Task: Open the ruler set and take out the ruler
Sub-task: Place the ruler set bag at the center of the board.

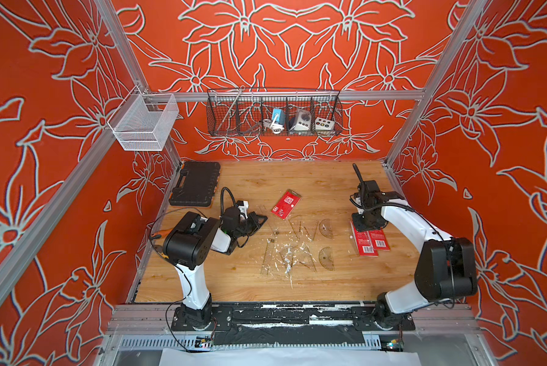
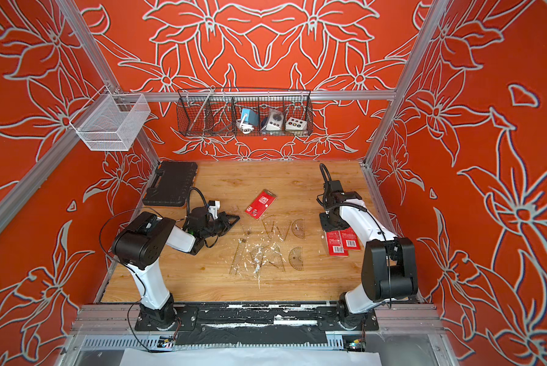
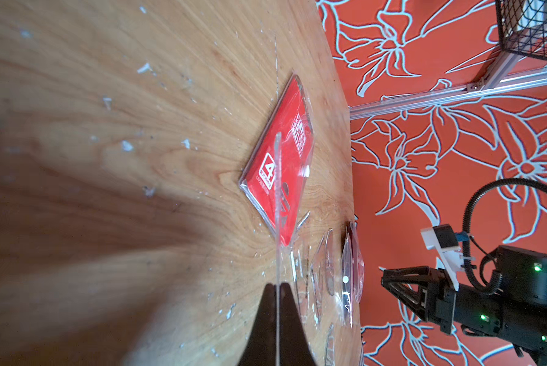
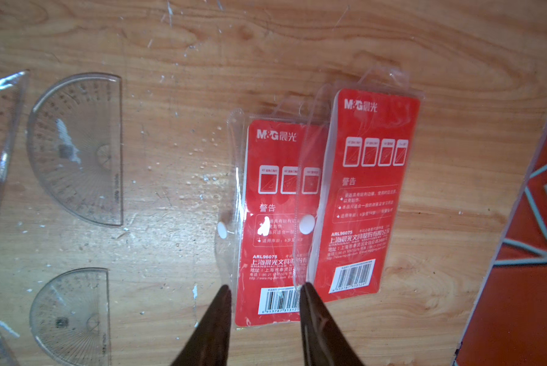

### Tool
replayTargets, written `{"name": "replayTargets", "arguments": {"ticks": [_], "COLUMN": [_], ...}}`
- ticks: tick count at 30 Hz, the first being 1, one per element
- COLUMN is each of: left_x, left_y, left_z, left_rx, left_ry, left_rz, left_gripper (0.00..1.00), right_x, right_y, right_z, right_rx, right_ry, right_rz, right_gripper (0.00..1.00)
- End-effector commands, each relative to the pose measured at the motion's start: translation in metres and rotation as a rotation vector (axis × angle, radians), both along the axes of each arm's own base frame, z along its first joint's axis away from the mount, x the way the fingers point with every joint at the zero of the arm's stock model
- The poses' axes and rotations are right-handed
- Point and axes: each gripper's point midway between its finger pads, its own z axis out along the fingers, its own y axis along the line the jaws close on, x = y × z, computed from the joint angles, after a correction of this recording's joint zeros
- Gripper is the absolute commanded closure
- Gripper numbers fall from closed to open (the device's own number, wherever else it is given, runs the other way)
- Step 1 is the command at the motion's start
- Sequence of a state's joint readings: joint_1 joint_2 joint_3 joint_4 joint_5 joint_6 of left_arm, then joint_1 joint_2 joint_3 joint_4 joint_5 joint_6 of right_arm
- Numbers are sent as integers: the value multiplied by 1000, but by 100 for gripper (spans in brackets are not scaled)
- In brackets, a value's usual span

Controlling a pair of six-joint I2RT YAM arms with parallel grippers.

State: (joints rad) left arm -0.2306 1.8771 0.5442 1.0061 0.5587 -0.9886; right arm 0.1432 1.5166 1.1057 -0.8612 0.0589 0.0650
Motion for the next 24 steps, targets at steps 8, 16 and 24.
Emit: {"name": "replayTargets", "arguments": {"ticks": [8,16,24], "left_x": [1,1,31], "left_y": [3,9,6], "left_z": [-11,0,51], "left_rx": [31,73,304], "left_ry": [20,-11,-190], "left_rz": [20,44,33], "left_gripper": [78,75,73], "right_x": [-5,-3,12], "right_y": [10,31,84], "right_z": [11,32,61], "right_rx": [62,162,360], "right_ry": [-40,-120,-246], "right_rz": [19,58,118], "right_gripper": [59,58,57]}}
